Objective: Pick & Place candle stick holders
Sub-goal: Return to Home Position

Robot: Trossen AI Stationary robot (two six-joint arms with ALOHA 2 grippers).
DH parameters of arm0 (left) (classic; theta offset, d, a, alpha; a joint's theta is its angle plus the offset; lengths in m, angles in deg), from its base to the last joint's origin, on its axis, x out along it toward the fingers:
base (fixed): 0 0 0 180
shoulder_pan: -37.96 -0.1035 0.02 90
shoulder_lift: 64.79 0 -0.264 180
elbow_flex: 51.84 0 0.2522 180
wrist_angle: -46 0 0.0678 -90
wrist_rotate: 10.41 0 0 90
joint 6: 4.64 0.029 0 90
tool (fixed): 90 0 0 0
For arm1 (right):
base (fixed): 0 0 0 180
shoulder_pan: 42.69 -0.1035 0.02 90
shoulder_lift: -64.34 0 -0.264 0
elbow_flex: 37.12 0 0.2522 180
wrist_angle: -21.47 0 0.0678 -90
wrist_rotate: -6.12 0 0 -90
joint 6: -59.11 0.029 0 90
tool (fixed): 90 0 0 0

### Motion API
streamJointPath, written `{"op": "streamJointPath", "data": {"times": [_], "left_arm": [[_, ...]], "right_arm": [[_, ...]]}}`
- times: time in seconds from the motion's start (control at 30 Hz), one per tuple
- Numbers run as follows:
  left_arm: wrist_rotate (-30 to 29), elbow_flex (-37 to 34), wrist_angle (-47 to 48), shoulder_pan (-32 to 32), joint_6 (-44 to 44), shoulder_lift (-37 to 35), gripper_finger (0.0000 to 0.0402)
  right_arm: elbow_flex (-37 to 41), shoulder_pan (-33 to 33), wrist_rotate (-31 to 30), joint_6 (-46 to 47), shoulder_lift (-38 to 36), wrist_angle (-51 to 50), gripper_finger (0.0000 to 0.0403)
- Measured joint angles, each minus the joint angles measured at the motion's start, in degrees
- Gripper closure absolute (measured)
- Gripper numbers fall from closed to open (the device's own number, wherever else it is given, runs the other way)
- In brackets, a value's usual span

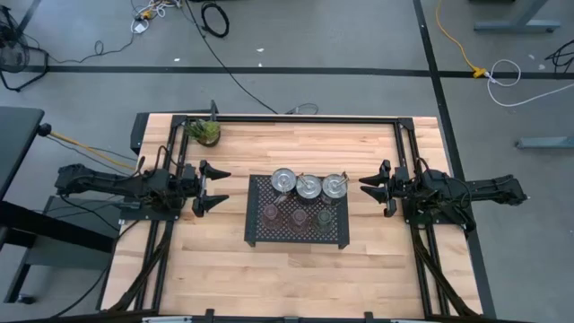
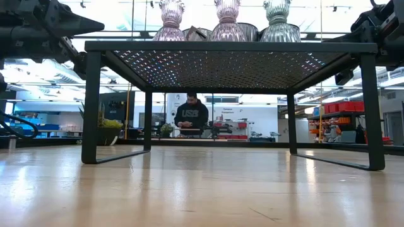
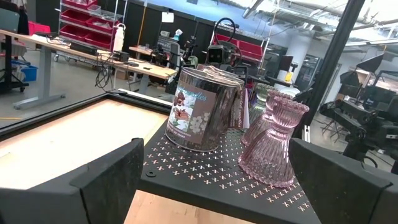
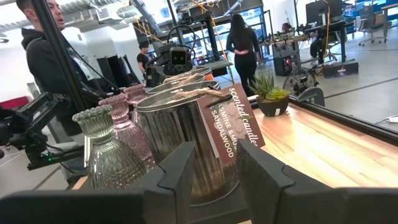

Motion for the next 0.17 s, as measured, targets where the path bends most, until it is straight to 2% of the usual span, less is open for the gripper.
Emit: {"op": "streamJointPath", "data": {"times": [0.17], "left_arm": [[0.0,0.0,-0.01,-0.01,-0.06,0.0,0.0003]], "right_arm": [[0.0,0.01,0.01,0.0,0.0,0.0,0.0279]]}}
